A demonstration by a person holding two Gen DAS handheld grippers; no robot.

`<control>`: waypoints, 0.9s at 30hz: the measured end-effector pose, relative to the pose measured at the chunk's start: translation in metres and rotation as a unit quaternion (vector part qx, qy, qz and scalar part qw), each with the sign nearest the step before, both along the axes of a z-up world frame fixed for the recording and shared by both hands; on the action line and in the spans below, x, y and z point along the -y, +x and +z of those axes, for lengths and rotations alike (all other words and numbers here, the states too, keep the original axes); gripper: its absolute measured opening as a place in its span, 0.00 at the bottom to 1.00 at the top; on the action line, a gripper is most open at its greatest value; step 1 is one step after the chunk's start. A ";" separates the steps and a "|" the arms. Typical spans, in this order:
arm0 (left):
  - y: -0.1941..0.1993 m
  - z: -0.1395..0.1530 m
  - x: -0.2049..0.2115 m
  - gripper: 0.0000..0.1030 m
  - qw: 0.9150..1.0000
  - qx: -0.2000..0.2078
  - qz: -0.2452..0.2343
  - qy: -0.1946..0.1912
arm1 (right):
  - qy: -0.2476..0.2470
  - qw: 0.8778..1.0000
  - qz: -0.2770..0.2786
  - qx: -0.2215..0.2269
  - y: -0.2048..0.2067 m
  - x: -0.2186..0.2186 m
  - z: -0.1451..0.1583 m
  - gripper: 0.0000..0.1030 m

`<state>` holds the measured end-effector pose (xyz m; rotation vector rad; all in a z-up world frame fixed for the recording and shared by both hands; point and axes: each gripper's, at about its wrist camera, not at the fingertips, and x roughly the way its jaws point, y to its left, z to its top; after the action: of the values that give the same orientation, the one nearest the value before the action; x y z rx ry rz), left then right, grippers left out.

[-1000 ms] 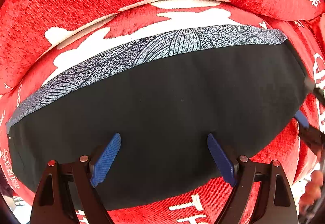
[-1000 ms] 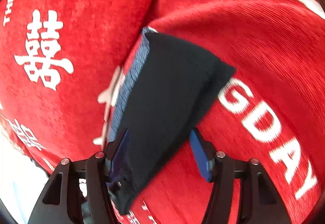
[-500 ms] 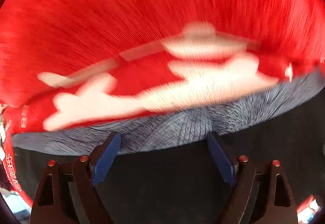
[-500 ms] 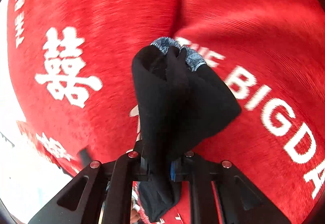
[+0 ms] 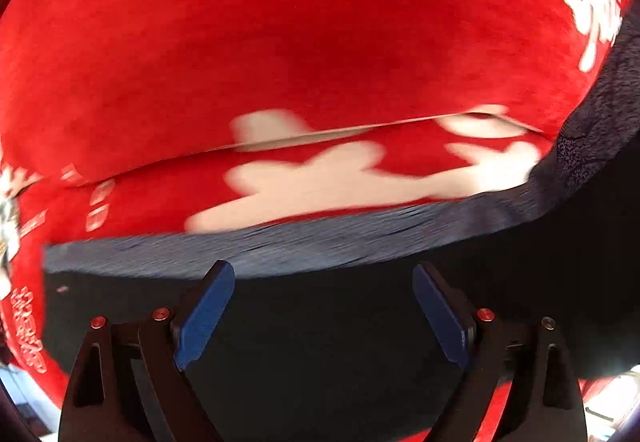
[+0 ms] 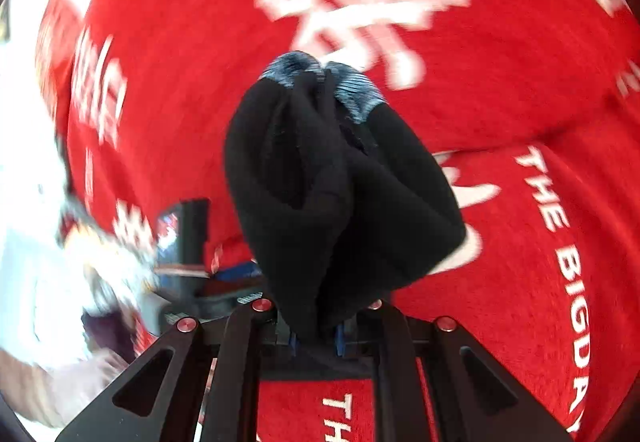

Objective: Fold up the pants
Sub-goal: 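Grasp the trouser leg end with the right gripper and lift it, then fold the held leg end over onto the waistband half with the right gripper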

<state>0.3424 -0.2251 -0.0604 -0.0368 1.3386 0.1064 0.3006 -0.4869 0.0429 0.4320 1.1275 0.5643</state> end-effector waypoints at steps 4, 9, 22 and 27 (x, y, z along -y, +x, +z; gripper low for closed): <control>-0.038 0.000 -0.077 0.89 0.999 -0.012 0.038 0.023 | -0.064 0.995 0.078 0.011 -0.018 -0.090 -0.017 0.15; -0.091 -0.012 -0.161 0.89 0.995 -0.033 0.087 0.031 | -0.174 0.973 0.151 -0.013 -0.050 -0.190 -0.085 0.29; -0.101 -0.002 -0.168 0.89 0.990 -0.037 0.000 -0.133 | -0.138 0.984 0.094 -0.068 -0.089 -0.188 -0.043 0.56; -0.102 0.003 -0.121 0.89 0.965 -0.055 -0.043 -0.252 | 0.075 0.962 -0.106 -0.238 -0.077 -0.105 -0.096 0.56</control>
<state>0.2404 -0.1041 -0.0575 -0.4077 1.4473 -0.3114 0.2234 -0.3816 -0.0533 0.8415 1.4790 0.3642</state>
